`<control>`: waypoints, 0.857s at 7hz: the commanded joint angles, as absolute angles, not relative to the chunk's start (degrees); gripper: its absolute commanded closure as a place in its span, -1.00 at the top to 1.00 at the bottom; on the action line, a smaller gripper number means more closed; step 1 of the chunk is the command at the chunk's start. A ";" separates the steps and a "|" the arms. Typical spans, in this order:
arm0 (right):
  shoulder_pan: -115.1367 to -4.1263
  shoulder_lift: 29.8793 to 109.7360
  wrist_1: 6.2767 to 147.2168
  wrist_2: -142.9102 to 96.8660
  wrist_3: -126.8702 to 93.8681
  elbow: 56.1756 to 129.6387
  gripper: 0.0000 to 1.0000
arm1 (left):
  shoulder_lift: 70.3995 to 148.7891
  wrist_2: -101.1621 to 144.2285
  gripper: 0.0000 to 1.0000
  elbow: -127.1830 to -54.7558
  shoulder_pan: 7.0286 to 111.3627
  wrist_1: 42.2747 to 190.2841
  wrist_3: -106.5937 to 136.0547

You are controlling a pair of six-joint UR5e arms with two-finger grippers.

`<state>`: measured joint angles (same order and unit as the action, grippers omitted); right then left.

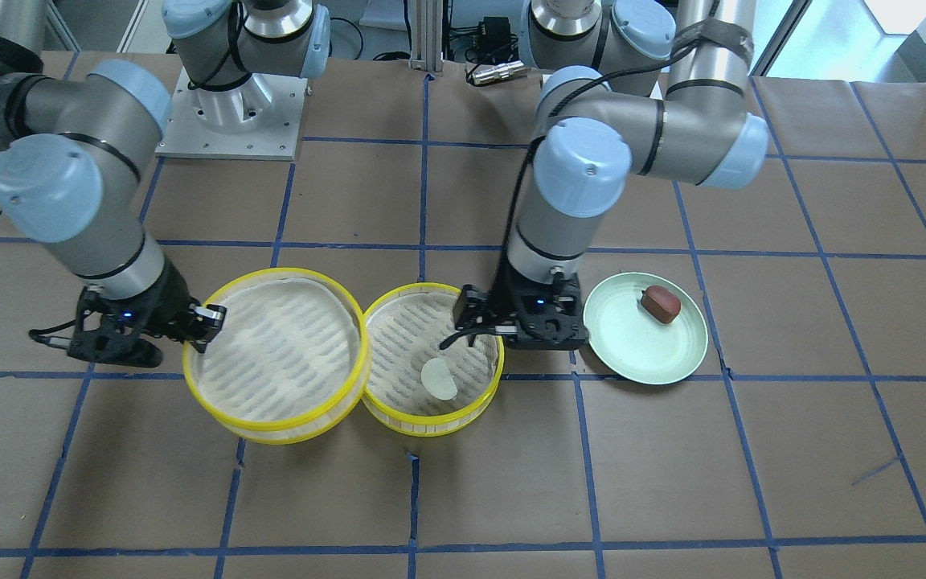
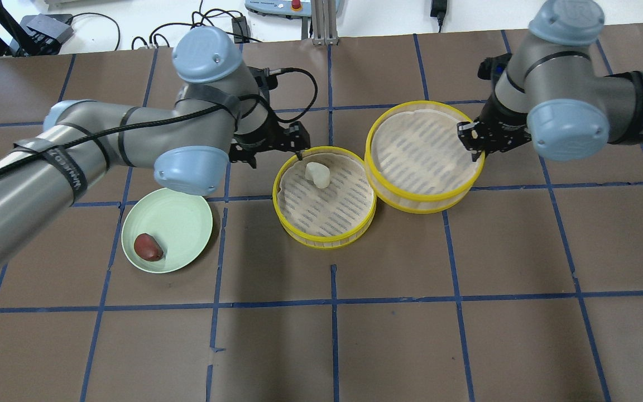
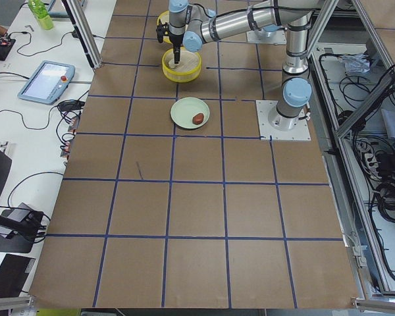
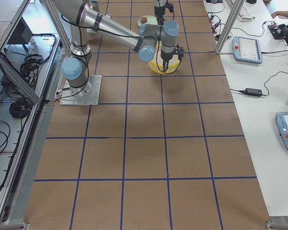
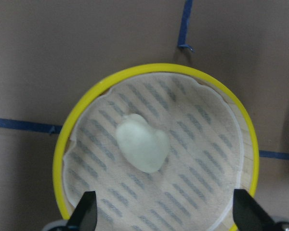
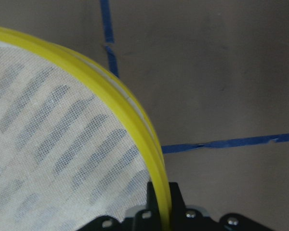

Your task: Stack buns with steamer

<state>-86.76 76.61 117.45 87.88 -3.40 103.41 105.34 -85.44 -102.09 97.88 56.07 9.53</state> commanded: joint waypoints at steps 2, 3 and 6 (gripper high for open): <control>-99.01 75.94 117.95 88.07 -18.50 103.27 -0.89 | 96.69 -87.71 0.99 -117.21 80.47 56.79 -14.00; -101.23 75.50 119.86 88.50 -20.46 103.36 -0.88 | 96.85 -87.71 0.95 -118.12 75.37 56.86 -20.59; -105.12 73.48 122.08 89.73 -23.20 103.36 -0.87 | 97.29 -87.63 0.30 -122.34 71.90 55.12 -27.94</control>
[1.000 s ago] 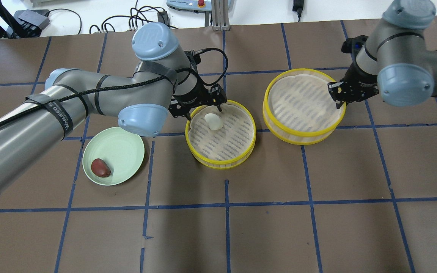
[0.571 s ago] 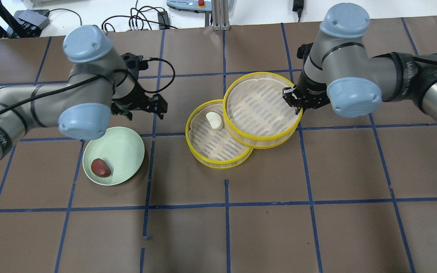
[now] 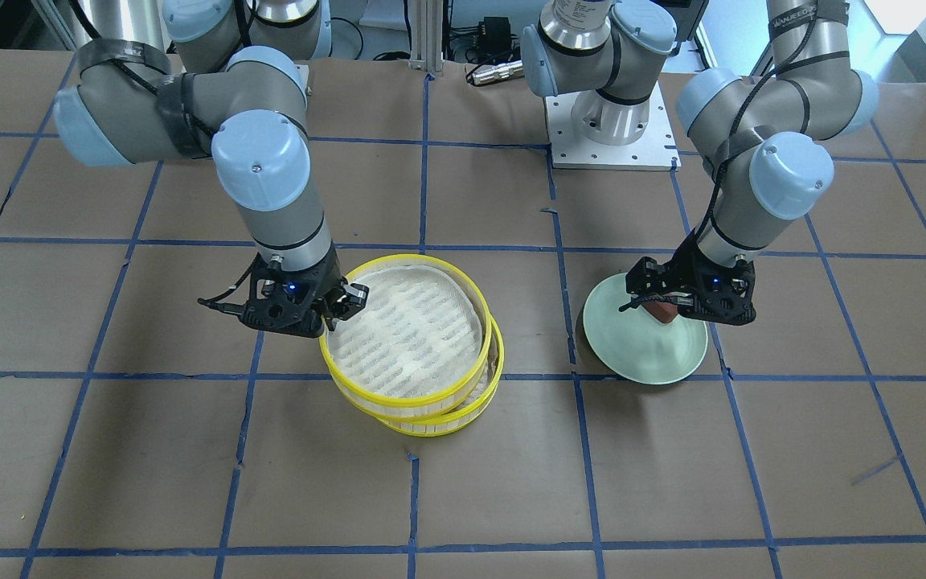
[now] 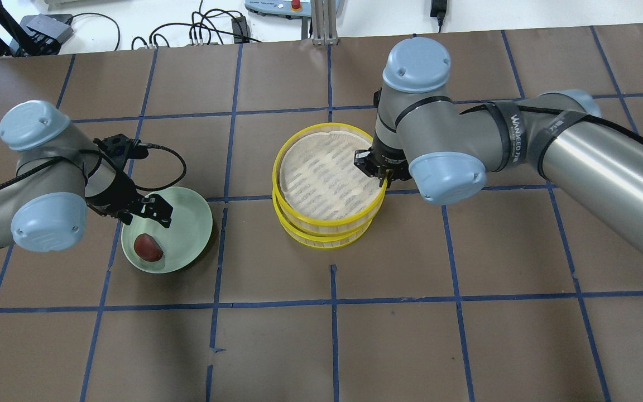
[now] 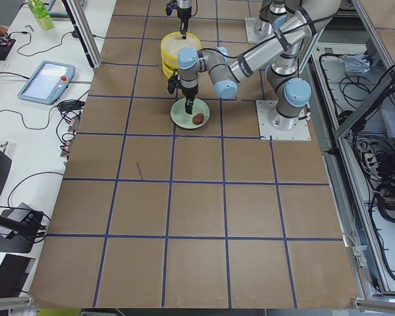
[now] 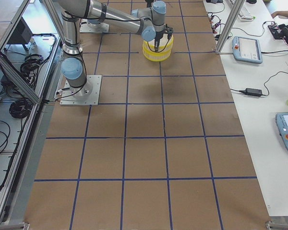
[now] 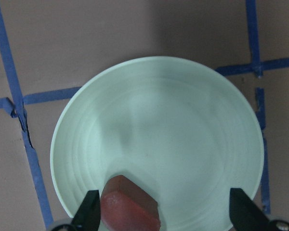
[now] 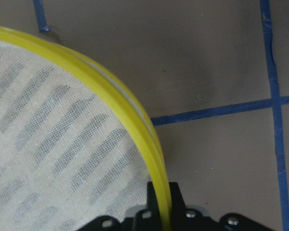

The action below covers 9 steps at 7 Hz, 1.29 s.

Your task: Stack buns with steamer

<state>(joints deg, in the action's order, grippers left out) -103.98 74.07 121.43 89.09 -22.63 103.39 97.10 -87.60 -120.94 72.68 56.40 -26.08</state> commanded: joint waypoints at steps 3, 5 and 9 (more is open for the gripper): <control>-105.29 72.60 122.17 89.83 -23.03 103.36 -0.86 | 100.36 -87.80 0.03 -122.78 70.06 54.76 -30.59; -105.29 71.72 123.04 89.91 -23.12 103.36 -0.85 | 100.90 -87.71 -0.19 -122.87 69.70 54.76 -30.50; -105.29 71.19 124.01 89.91 -23.03 103.80 -0.06 | 97.92 -86.93 -0.76 -119.03 72.49 54.49 -22.20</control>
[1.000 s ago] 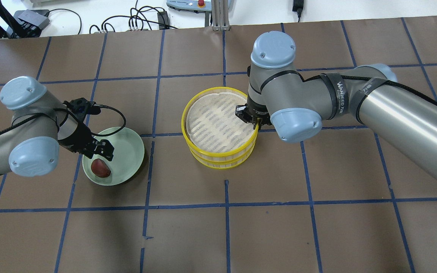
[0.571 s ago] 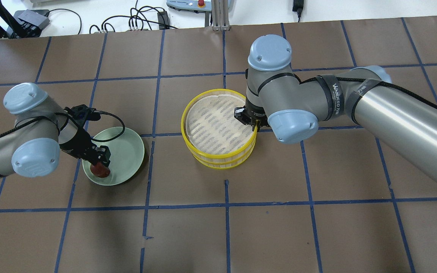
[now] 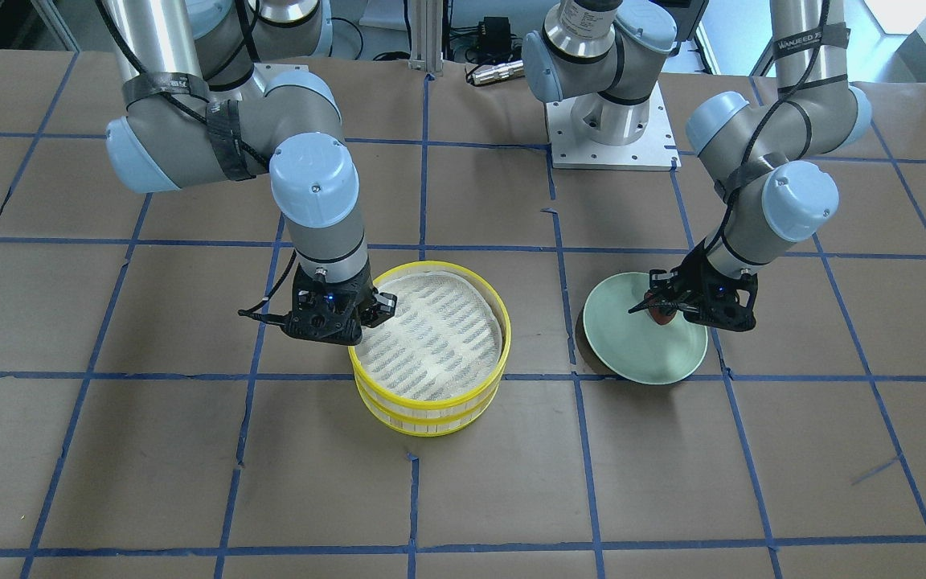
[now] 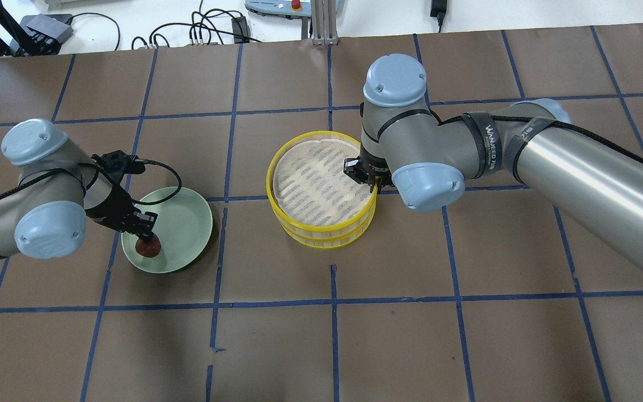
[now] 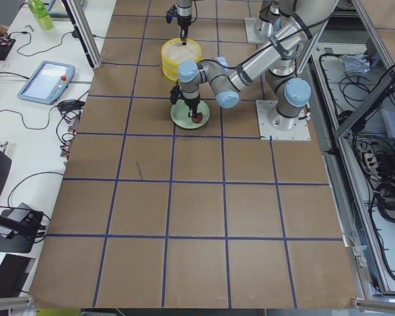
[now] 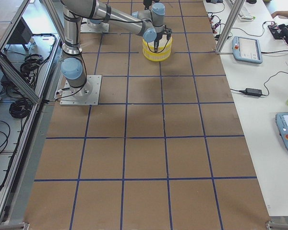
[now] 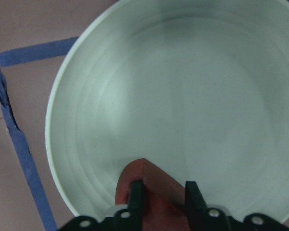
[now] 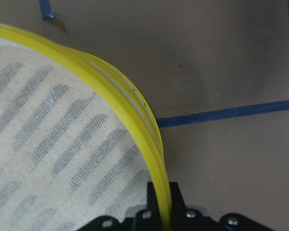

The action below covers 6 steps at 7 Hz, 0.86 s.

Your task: Stack buns with steamer

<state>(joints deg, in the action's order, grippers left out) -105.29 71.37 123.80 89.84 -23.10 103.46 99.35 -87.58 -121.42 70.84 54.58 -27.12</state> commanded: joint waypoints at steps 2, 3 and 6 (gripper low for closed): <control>-105.03 71.98 123.84 90.00 -22.51 103.01 1.00 | 95.01 -87.28 -0.76 -112.01 82.92 57.72 -11.86; -103.81 74.42 122.71 89.91 -21.98 101.27 1.00 | 95.79 -87.01 -0.76 -108.32 88.19 58.70 -2.64; -96.26 85.14 95.18 88.95 -17.69 89.51 1.00 | 98.95 -83.26 -0.76 -103.20 99.37 58.63 16.98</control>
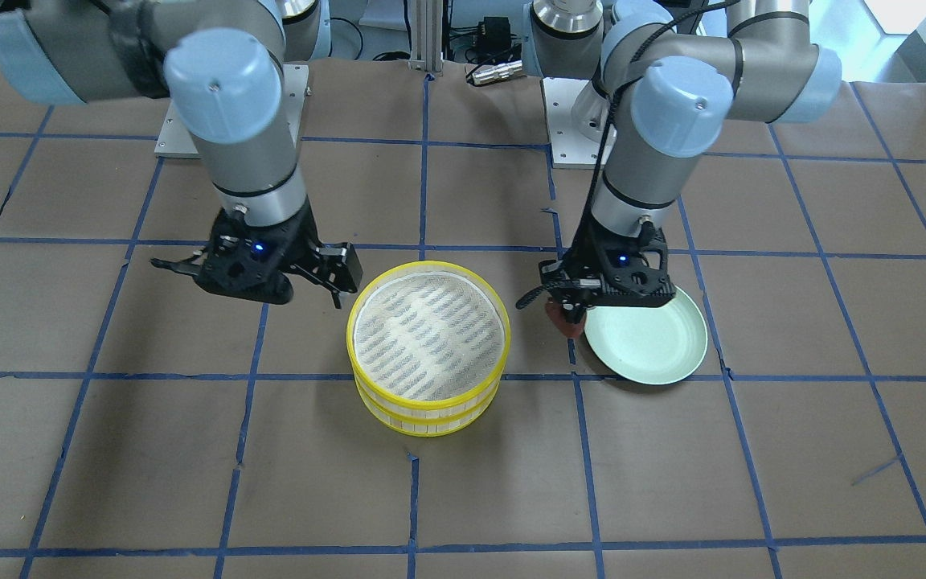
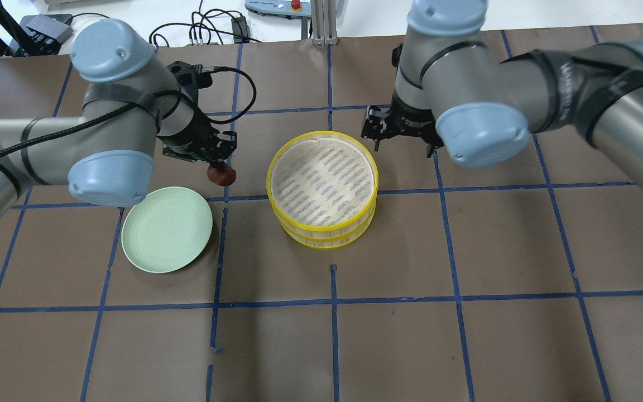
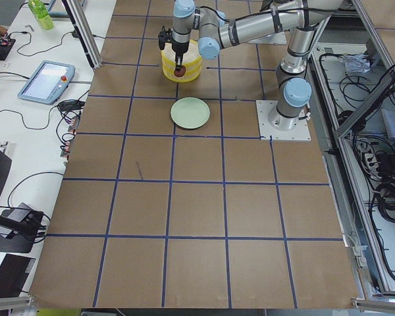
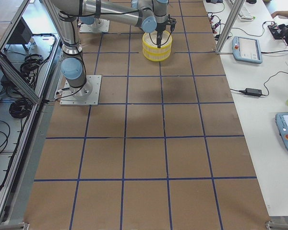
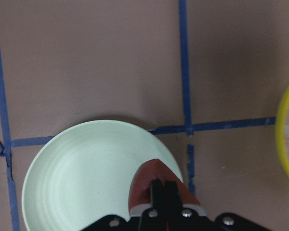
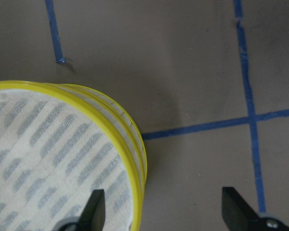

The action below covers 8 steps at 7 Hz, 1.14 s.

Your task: Stack buns with steamer

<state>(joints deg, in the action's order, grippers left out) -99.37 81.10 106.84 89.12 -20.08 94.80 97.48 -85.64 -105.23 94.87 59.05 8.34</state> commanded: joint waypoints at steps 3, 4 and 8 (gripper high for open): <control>-91.35 87.71 83.76 88.95 -8.56 84.46 1.00 | 105.01 -82.71 1.00 -99.58 105.37 55.32 30.10; -91.06 88.15 83.93 88.08 -8.87 84.38 1.00 | 105.12 -82.79 1.00 -99.58 105.55 54.24 29.80; -91.58 89.47 84.20 89.03 -9.75 85.51 1.00 | 100.31 -90.53 1.00 -93.79 95.24 65.16 0.23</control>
<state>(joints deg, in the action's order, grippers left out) -91.56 88.92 84.16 88.79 -9.70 85.15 102.59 -89.01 -95.50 100.83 59.42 8.24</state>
